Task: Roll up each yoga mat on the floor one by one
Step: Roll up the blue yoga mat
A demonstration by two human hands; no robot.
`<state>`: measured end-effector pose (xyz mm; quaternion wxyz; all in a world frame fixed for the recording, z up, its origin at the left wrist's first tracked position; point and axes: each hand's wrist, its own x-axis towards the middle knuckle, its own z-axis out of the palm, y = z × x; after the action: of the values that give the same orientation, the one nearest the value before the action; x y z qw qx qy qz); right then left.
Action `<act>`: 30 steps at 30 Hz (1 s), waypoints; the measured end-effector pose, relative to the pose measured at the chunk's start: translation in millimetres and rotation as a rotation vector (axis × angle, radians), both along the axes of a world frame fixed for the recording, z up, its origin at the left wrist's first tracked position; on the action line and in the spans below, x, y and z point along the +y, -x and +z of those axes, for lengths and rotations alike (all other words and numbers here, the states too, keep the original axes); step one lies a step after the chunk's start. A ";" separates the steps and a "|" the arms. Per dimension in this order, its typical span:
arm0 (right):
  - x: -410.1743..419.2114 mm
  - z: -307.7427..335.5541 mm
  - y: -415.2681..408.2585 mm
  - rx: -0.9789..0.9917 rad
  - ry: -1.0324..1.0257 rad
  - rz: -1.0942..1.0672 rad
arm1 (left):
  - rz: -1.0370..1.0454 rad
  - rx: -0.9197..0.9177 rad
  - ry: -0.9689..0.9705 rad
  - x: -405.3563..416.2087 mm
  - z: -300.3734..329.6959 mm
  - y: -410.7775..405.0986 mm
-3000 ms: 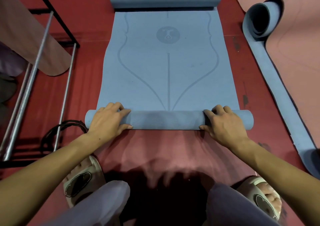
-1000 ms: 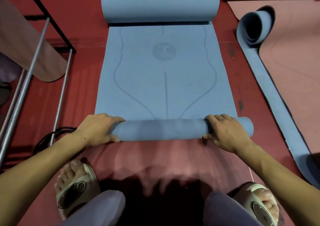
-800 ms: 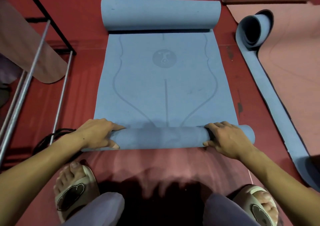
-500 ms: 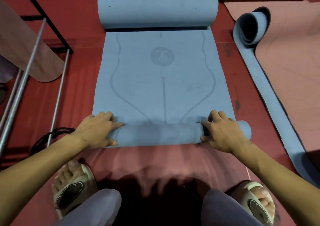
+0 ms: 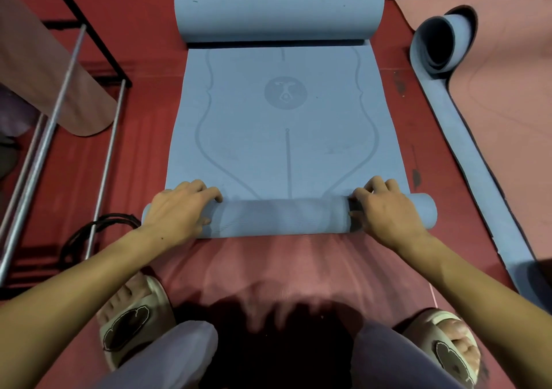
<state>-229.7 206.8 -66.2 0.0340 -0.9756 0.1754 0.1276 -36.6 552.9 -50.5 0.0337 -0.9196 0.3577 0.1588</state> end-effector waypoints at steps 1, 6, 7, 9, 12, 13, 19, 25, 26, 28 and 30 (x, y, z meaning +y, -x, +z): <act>0.6 -2.2 -0.9 -0.020 0.022 0.010 | 0.004 -0.017 -0.002 -1.0 1.5 1.4; 2.6 -2.9 -6.4 -0.122 0.016 0.013 | 0.009 -0.039 -0.032 -9.3 7.2 2.2; 1.7 -2.8 -4.9 -0.144 0.015 0.015 | 0.010 -0.027 -0.032 -11.0 7.2 2.2; 1.5 -4.7 -1.0 -0.165 0.024 0.037 | 0.023 -0.005 -0.028 -13.3 7.6 1.5; 6.0 -7.0 3.4 -0.140 0.021 0.057 | 0.039 0.009 -0.016 -13.8 7.5 -0.6; 7.3 -7.4 4.6 -0.137 0.014 0.059 | 0.052 0.021 -0.012 -13.7 7.1 -0.4; 12.3 -2.2 4.5 -0.131 -0.033 0.025 | 0.012 -0.035 0.007 -10.2 -5.6 6.9; 12.8 -3.2 0.6 -0.091 0.012 0.046 | -0.060 -0.125 0.032 -5.0 -19.9 6.2; 12.2 -3.2 0.1 -0.089 0.016 0.056 | -0.083 -0.143 0.025 -3.8 -22.1 5.7; 9.9 -2.5 -1.5 -0.084 0.029 0.068 | -0.122 -0.161 -0.002 -1.9 -25.2 4.6; 7.6 -2.8 -4.4 -0.087 0.038 0.073 | -0.145 -0.180 0.010 -0.6 -26.3 2.2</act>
<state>-225.2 214.4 -69.0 0.0184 -0.9864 0.1405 0.0831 -38.8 552.3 -76.8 0.0724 -0.9019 0.4198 0.0708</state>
